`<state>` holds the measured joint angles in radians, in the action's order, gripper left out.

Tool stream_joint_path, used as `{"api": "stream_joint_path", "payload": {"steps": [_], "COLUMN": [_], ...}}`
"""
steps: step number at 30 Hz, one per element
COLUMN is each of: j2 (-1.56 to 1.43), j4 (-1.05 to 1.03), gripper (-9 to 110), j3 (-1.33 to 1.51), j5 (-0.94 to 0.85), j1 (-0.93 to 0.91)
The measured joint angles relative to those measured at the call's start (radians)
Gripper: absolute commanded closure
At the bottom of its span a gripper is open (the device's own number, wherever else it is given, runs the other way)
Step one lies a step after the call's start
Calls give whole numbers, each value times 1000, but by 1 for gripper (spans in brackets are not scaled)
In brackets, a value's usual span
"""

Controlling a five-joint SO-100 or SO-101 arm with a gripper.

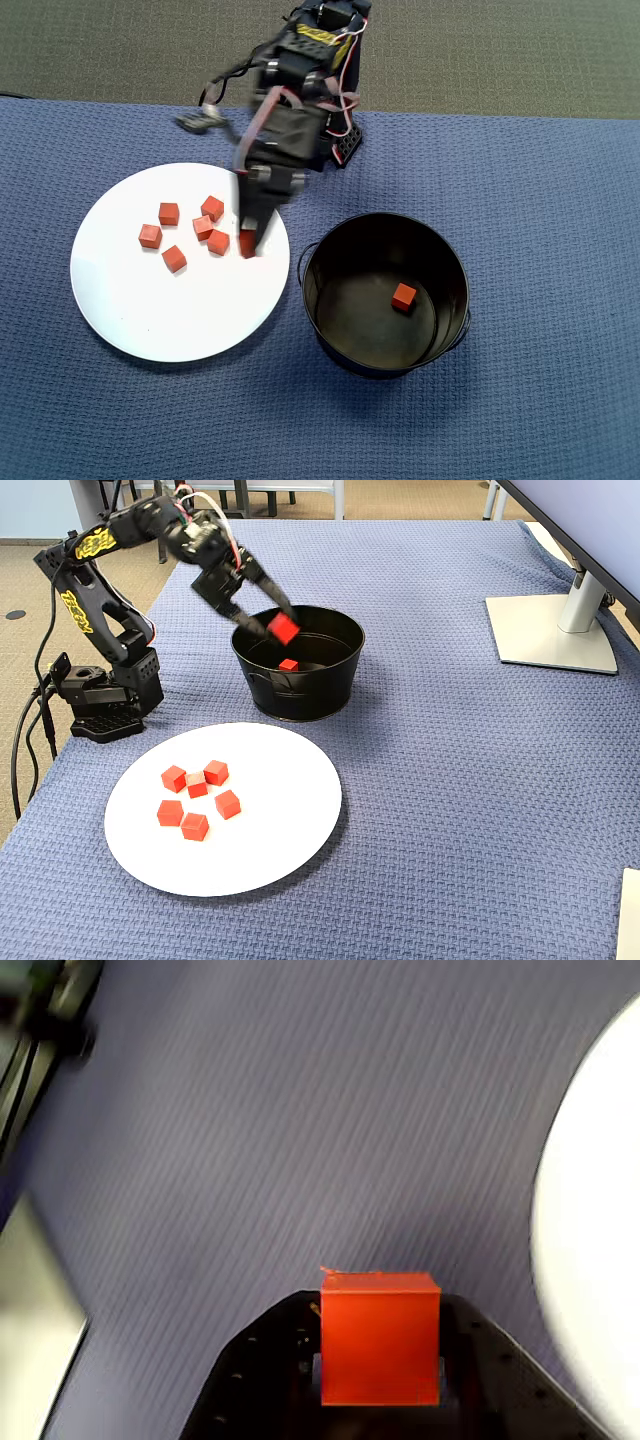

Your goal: Pick up the red cubes from the white plate and place them in the black recipient

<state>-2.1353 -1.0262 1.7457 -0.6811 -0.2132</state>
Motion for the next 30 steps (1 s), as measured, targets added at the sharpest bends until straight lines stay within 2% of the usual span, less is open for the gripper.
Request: {"api": "stream_joint_path", "payload": {"steps": [1,2,3,4,6,9,11,13,19,23,30], "j2": [-3,-3,-3,-5,-12,-12,-12,0,101,176,307], "j4": [-18,-29,-35,-38,-38,-26,-5,12,9,37,255], "gripper": [100,89,73,64,61,61,67,72,74,76,76], "j3": [0,0,9,26,77,137,138,127,52,58,135], "j5": [49,87,110,121,106,31,3,-14,-60,-216,-588], "j1": [51,95,140,186,273,333,304,235,-94,-255,-440]}}
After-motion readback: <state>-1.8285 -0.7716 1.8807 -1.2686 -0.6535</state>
